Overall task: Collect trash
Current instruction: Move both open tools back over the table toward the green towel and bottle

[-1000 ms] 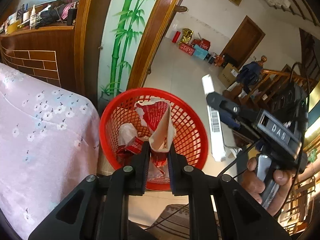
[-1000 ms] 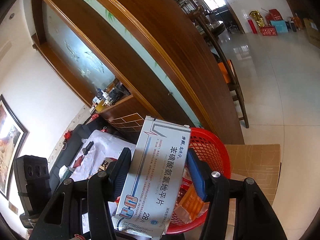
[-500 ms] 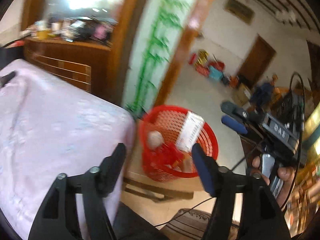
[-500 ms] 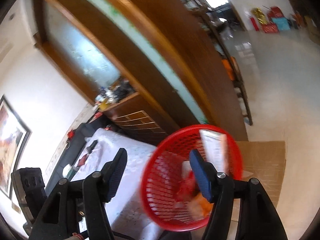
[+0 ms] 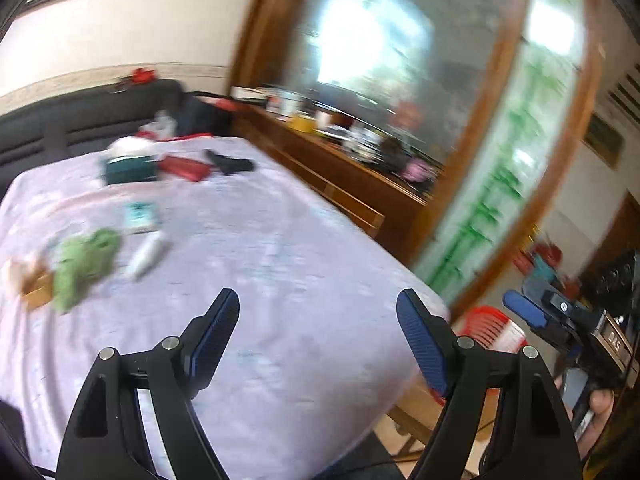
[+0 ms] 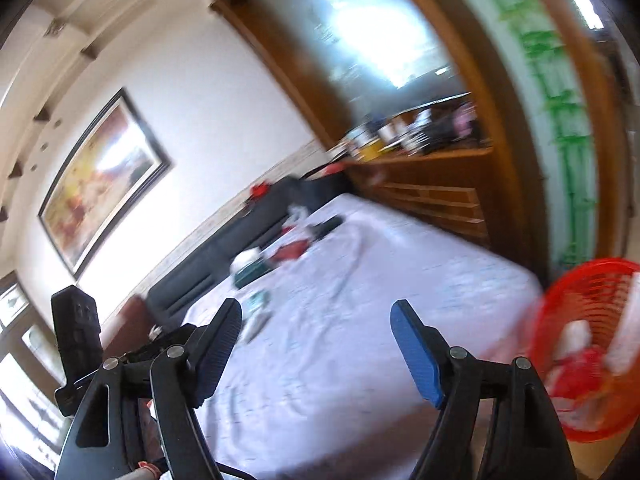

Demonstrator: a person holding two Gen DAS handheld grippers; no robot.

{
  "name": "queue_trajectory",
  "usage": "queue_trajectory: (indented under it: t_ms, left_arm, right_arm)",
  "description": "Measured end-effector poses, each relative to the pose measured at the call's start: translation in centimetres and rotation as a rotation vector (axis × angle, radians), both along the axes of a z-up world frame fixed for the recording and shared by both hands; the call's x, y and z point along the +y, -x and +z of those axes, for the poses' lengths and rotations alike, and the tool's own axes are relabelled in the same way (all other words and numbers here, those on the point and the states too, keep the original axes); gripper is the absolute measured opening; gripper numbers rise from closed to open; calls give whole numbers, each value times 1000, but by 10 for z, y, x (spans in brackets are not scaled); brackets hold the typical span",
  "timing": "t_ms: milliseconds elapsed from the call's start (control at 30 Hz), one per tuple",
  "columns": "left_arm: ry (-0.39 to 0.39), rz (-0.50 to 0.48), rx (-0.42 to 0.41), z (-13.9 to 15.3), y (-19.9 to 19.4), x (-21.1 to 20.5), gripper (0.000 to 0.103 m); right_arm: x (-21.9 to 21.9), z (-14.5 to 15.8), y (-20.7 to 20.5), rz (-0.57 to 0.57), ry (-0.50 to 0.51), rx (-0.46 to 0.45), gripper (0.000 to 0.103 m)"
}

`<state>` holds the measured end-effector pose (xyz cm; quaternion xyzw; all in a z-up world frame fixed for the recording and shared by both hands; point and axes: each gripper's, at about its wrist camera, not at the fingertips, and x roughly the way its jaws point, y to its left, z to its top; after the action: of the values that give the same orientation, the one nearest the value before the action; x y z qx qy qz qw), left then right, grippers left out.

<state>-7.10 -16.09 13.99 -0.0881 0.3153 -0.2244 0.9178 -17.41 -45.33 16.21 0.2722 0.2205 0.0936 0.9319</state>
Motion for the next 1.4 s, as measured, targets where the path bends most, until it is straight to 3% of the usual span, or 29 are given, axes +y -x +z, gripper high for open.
queue_trajectory:
  t_ms: [233, 600, 1067, 1400]
  left_arm:
    - [44, 171, 42, -1, -6, 78, 80]
    - [-78, 388, -33, 13, 4, 125, 80]
    - [-166, 488, -48, 15, -7, 162, 80]
    - [-133, 498, 11, -6, -34, 193, 80]
  right_arm:
    - [72, 1, -49, 140, 14, 21, 81]
    - [142, 7, -101, 235, 69, 47, 83]
    - [197, 3, -151, 291, 97, 82, 83]
    - [218, -31, -198, 291, 70, 189, 83]
